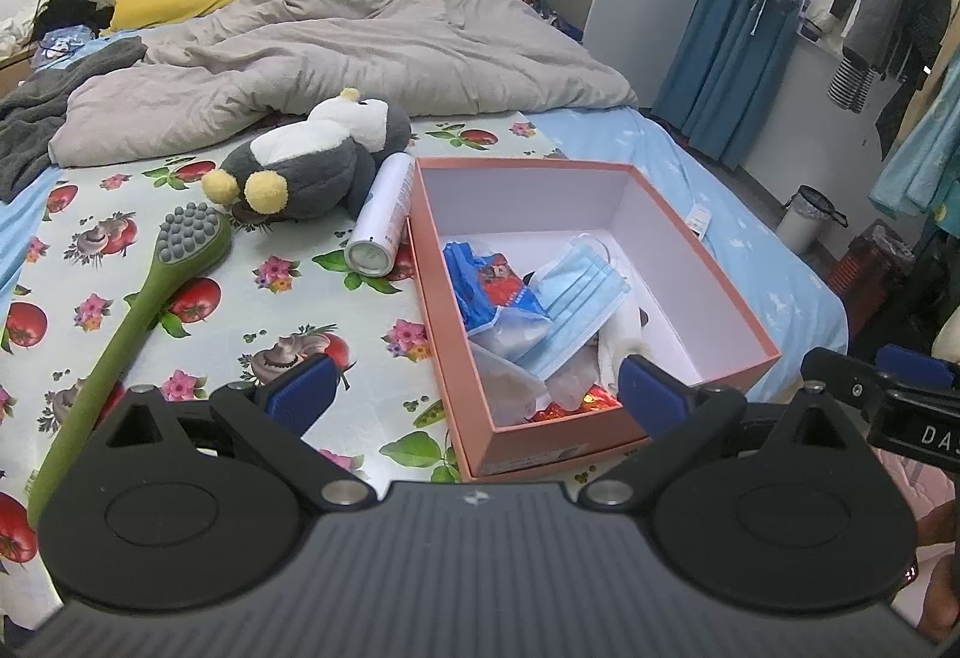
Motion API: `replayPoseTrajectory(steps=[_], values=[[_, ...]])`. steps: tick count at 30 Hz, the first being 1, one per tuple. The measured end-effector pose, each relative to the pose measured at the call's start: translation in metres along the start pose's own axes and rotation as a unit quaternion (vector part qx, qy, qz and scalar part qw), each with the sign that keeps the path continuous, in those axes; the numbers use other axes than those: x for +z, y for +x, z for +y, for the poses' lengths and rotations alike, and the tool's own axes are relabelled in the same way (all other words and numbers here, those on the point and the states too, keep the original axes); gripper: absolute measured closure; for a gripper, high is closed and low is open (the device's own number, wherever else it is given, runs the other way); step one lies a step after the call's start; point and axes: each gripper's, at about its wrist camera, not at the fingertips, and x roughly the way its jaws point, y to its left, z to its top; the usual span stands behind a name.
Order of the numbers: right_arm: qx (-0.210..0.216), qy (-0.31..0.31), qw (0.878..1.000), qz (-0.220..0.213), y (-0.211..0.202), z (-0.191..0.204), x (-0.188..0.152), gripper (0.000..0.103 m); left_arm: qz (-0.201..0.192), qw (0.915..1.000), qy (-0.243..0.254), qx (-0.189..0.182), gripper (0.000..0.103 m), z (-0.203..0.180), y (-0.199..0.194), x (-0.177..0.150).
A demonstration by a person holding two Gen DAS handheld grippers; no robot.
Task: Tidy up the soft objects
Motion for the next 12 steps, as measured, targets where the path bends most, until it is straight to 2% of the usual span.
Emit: replayPoseTrajectory(steps=[12], values=[[0.001,-0.001,1.000,0.001,0.0009,0.0016,-0.0003,0.012,0.000,1.0000,0.000,0.001,0.001,0.0008,-0.0006,0.0005]])
